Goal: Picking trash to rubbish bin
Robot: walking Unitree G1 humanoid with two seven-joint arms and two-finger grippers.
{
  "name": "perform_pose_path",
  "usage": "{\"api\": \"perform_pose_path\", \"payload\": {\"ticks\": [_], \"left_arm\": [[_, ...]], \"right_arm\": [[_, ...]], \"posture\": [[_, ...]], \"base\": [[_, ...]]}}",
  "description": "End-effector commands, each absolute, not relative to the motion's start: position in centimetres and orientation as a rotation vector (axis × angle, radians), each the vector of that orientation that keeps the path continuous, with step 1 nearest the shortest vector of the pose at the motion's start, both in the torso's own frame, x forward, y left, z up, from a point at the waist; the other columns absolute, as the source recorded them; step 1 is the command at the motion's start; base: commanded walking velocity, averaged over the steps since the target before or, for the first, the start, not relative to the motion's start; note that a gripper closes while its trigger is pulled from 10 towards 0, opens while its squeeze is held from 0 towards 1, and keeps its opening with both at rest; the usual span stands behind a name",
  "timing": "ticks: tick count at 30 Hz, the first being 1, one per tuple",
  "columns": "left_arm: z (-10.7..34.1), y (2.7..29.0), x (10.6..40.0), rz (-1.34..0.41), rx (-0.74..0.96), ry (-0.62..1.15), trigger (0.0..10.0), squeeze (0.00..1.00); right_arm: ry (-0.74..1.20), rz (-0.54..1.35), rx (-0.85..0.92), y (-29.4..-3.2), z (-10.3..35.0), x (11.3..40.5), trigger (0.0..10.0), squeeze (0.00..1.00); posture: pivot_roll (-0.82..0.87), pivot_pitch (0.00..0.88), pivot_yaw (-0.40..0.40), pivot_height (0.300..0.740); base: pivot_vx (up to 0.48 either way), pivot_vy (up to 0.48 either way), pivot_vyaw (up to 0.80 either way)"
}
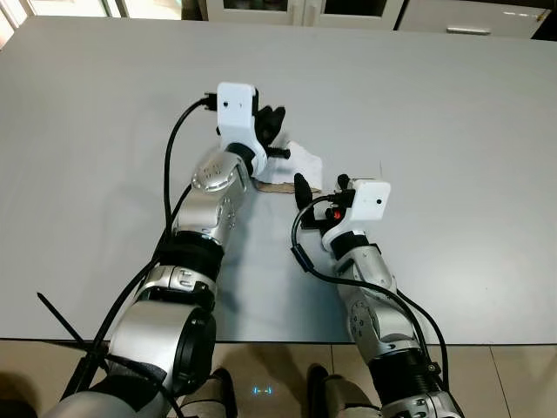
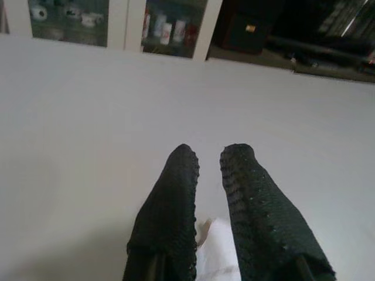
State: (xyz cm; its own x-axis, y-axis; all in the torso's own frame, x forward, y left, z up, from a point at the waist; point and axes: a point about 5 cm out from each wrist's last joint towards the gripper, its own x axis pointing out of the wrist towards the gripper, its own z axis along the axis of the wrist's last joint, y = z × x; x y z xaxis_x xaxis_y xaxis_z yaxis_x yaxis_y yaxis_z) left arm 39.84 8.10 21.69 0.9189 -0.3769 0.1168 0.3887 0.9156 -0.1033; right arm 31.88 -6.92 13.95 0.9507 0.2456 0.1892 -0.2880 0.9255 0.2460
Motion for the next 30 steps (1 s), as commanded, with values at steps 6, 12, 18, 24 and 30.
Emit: {"api": "perform_pose_path", "payload": {"ticks": [6, 12, 18, 24, 30], "left_arm": [[21.3, 7.4, 39.3, -0.432, -0.091, -0.074, 10.0, 1.0], [20.7, 6.7, 39.0, -0.459, -0.083, -0.052, 10.0, 1.0], [20.7, 6.4, 38.7, -0.481, -0.074, -0.045, 10.0, 1.0], [20.1, 6.0, 38.5, -0.506, -0.039, -0.018, 10.0, 1.0], [20.1, 5.7, 38.5, -0.512, -0.01, -0.015, 10.0, 1.0]], "right_arm": [[-0.149, 0.262, 0.285, -7.2, 13.4, 31.8, 10.0, 0.0], [-0.151, 0.231, 0.266, -8.2, 13.3, 32.0, 10.0, 0.0], [-0.156, 0.143, 0.213, -11.2, 13.1, 32.6, 10.0, 0.0], [-0.149, 0.061, 0.184, -13.5, 13.0, 32.9, 10.0, 0.0], [-0.142, 0.054, 0.185, -13.6, 12.7, 32.7, 10.0, 0.0]], "posture": [[-0.08, 0.189, -0.014, 0.74], [-0.08, 0.194, -0.01, 0.74], [-0.08, 0.197, -0.008, 0.74], [-0.09, 0.201, 0.001, 0.74], [-0.09, 0.201, 0.006, 0.74]], "base": [[0.0, 0.0, 0.0], [0.0, 0.0, 0.0], [0.0, 0.0, 0.0], [0.0, 0.0, 0.0], [0.0, 0.0, 0.0]]}}
